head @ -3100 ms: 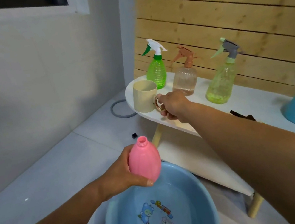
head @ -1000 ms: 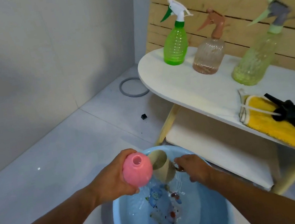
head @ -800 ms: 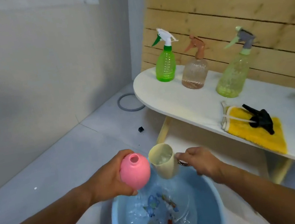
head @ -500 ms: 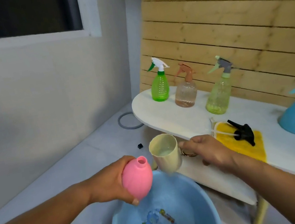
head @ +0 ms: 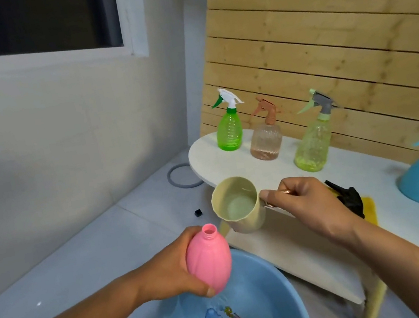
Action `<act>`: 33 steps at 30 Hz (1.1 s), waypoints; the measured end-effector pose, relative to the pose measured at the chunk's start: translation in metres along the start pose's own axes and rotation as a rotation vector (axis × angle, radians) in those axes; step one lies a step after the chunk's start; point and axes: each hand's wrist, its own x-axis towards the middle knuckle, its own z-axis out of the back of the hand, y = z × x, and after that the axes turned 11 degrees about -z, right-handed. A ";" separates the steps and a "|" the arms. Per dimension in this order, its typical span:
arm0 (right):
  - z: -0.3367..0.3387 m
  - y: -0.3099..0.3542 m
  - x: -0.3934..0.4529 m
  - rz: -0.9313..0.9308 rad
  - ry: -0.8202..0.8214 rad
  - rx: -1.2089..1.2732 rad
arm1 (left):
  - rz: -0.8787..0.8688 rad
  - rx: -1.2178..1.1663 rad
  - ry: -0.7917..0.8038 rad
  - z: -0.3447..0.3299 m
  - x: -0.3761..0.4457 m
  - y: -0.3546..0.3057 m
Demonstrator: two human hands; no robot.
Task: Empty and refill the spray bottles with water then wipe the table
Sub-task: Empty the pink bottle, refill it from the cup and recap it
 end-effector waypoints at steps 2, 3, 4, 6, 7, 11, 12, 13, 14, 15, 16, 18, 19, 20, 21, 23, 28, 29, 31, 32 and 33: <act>-0.002 -0.002 0.000 0.035 -0.026 -0.020 | 0.002 0.014 0.010 -0.001 0.001 0.000; -0.003 -0.003 -0.001 0.052 -0.044 -0.035 | 0.004 0.025 0.009 -0.002 0.002 0.000; -0.004 -0.003 -0.001 0.067 -0.059 -0.054 | 0.006 0.034 0.007 -0.003 0.002 0.000; -0.004 -0.003 -0.002 0.089 -0.083 -0.080 | 0.012 0.044 0.006 -0.005 0.004 0.001; -0.004 -0.003 -0.002 0.096 -0.088 -0.085 | 0.017 0.049 0.004 -0.006 0.004 0.002; -0.003 -0.002 -0.002 0.107 -0.099 -0.118 | 0.025 0.052 -0.004 -0.010 0.006 0.004; -0.003 -0.002 -0.002 0.104 -0.098 -0.128 | 0.029 0.051 -0.005 -0.011 0.006 0.005; -0.003 -0.002 -0.002 0.102 -0.098 -0.134 | 0.031 0.052 -0.007 -0.012 0.007 0.006; -0.003 -0.002 -0.003 0.103 -0.099 -0.139 | 0.031 0.054 -0.007 -0.012 0.007 0.006; -0.003 -0.002 -0.003 0.106 -0.101 -0.151 | 0.032 0.058 -0.008 -0.013 0.007 0.007; -0.003 -0.002 -0.004 0.113 -0.104 -0.171 | 0.033 0.064 -0.009 -0.013 0.007 0.007; -0.004 -0.001 -0.005 0.122 -0.108 -0.209 | 0.036 0.081 -0.009 -0.013 0.007 0.007; -0.004 -0.001 -0.007 0.120 -0.108 -0.217 | 0.035 0.089 -0.007 -0.013 0.007 0.006; -0.004 -0.001 -0.007 0.118 -0.107 -0.223 | 0.032 0.096 -0.007 -0.013 0.008 0.006; -0.005 -0.001 -0.008 0.116 -0.109 -0.230 | 0.031 0.100 -0.007 -0.013 0.008 0.006; -0.006 0.000 -0.008 0.124 -0.123 -0.256 | 0.031 0.104 -0.006 -0.014 0.008 0.005; -0.009 0.003 -0.010 0.181 -0.164 -0.336 | 0.025 0.099 0.002 -0.015 0.009 0.005; -0.010 0.003 -0.011 0.190 -0.171 -0.346 | 0.026 0.099 0.003 -0.016 0.010 0.005; -0.011 0.003 -0.011 0.206 -0.179 -0.358 | 0.029 0.097 0.000 -0.016 0.010 0.005; -0.011 0.003 -0.011 0.215 -0.182 -0.363 | 0.029 0.097 -0.001 -0.016 0.010 0.005; -0.011 0.003 -0.011 0.224 -0.188 -0.367 | 0.028 0.100 -0.001 -0.016 0.011 0.005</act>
